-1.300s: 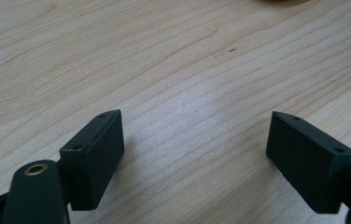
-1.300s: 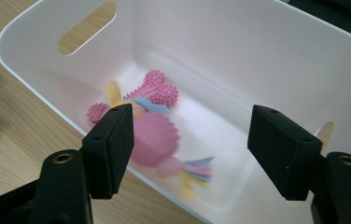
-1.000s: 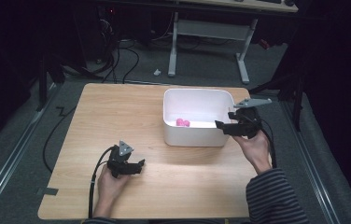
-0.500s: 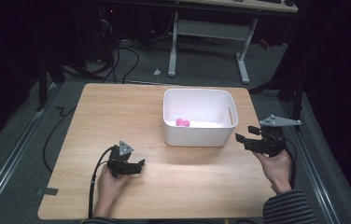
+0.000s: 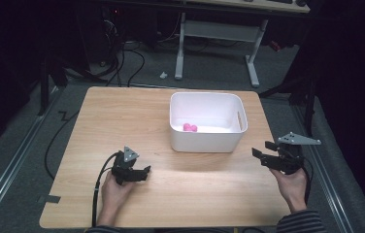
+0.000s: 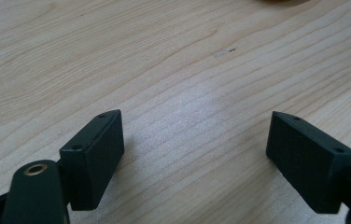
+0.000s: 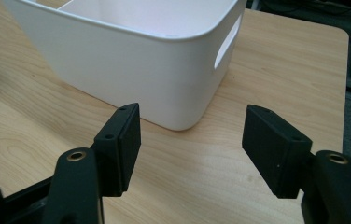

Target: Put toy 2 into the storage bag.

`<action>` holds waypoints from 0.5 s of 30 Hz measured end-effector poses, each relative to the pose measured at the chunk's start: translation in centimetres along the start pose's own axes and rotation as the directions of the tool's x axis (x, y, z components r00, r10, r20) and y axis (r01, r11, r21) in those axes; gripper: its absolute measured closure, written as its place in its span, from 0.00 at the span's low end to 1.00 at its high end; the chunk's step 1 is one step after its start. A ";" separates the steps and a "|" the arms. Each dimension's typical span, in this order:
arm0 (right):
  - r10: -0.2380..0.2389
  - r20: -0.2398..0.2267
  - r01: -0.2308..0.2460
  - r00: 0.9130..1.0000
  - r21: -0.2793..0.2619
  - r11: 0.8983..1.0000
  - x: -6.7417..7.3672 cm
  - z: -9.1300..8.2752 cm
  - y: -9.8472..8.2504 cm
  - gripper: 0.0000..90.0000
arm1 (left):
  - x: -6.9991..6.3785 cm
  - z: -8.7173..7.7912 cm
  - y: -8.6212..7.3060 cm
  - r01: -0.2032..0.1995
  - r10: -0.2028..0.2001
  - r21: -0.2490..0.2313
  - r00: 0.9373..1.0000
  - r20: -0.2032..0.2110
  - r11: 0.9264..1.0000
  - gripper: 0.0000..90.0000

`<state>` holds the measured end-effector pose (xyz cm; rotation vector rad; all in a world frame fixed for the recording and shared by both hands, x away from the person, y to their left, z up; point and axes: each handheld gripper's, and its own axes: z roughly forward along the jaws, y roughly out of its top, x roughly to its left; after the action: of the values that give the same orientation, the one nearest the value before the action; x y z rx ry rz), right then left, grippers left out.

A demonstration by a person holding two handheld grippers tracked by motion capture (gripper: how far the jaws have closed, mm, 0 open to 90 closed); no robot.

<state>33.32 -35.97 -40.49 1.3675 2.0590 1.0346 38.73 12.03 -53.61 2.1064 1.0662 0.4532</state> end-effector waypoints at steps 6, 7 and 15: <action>0.027 -0.002 -0.027 1.000 0.002 1.000 -0.2 0.5 -1.4 0.42 | 0.0 0.0 0.0 0.000 0.000 0.000 1.000 0.000 1.000 0.21; 0.031 -0.003 -0.031 1.000 0.003 1.000 -0.2 0.6 -1.7 0.42 | 0.0 0.0 0.0 0.000 0.000 0.000 1.000 0.000 1.000 0.21; 0.062 -0.010 -0.062 0.998 0.017 0.998 -0.4 1.9 -3.6 0.42 | 0.0 0.0 0.0 0.000 0.000 0.000 1.000 0.000 1.000 0.21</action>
<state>32.76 -36.47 -44.53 1.4454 2.0484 1.0548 38.73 12.04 -53.61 2.1069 1.0659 0.4532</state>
